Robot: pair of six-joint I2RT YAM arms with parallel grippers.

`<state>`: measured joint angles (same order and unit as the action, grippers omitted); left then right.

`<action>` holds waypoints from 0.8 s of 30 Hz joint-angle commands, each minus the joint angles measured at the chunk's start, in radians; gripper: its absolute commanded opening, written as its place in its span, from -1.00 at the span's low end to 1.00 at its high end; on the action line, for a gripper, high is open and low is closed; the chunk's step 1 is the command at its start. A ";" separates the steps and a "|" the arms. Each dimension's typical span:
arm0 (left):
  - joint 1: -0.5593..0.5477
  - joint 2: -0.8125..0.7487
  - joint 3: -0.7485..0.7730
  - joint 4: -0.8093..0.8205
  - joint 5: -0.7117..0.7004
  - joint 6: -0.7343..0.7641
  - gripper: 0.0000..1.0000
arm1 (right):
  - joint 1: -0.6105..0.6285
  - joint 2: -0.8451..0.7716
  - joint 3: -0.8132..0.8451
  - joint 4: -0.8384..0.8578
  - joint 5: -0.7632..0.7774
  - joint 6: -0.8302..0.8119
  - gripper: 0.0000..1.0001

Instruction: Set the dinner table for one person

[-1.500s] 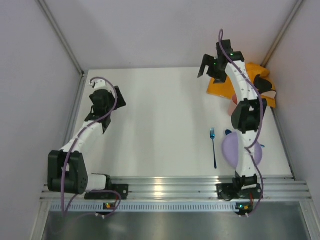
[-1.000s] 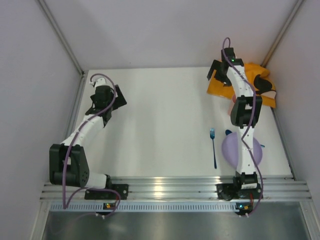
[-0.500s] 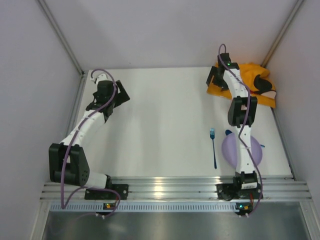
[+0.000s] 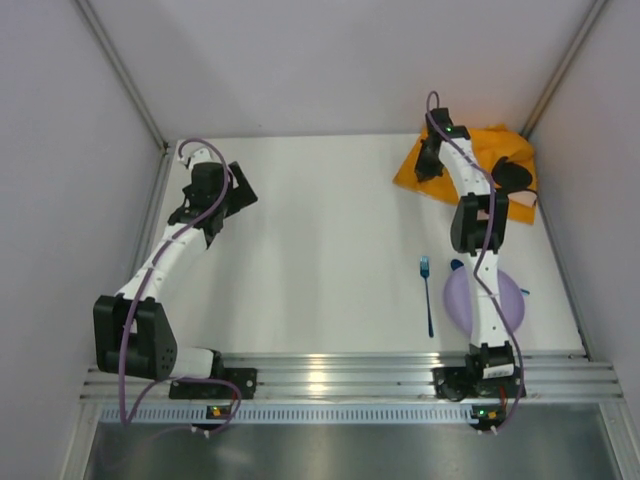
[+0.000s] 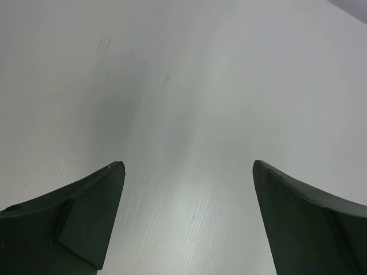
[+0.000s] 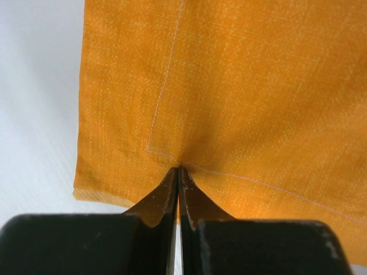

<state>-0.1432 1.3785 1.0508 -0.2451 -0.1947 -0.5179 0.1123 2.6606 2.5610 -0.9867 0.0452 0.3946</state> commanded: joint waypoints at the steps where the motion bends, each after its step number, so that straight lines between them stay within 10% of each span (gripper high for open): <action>1: -0.002 -0.036 -0.012 -0.005 0.001 0.025 0.97 | 0.070 0.059 -0.008 -0.060 -0.189 0.029 -1.00; 10: -0.002 -0.012 0.018 -0.003 0.001 0.059 0.97 | 0.309 0.012 -0.071 0.150 -0.589 0.268 -1.00; 16: -0.002 -0.001 0.057 -0.033 -0.008 0.088 0.97 | 0.460 -0.007 -0.221 0.956 -0.999 0.929 -1.00; 17: -0.002 0.001 0.060 -0.036 -0.008 0.093 0.97 | 0.472 -0.007 -0.243 1.278 -0.999 1.054 -0.91; 19: -0.002 0.013 0.072 -0.039 0.015 0.090 0.97 | 0.475 0.046 -0.147 1.361 -0.989 1.259 -0.50; 22: -0.004 0.045 0.089 -0.040 0.086 0.073 0.97 | 0.440 0.046 -0.033 1.361 -0.987 1.302 0.95; 24: -0.004 0.065 0.091 -0.042 0.122 0.041 0.97 | 0.399 -0.028 -0.194 1.392 -0.982 1.252 1.00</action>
<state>-0.1440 1.4128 1.1046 -0.2825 -0.1463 -0.4500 0.6125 2.7300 2.4355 0.1638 -0.8921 1.4910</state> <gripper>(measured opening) 0.986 0.978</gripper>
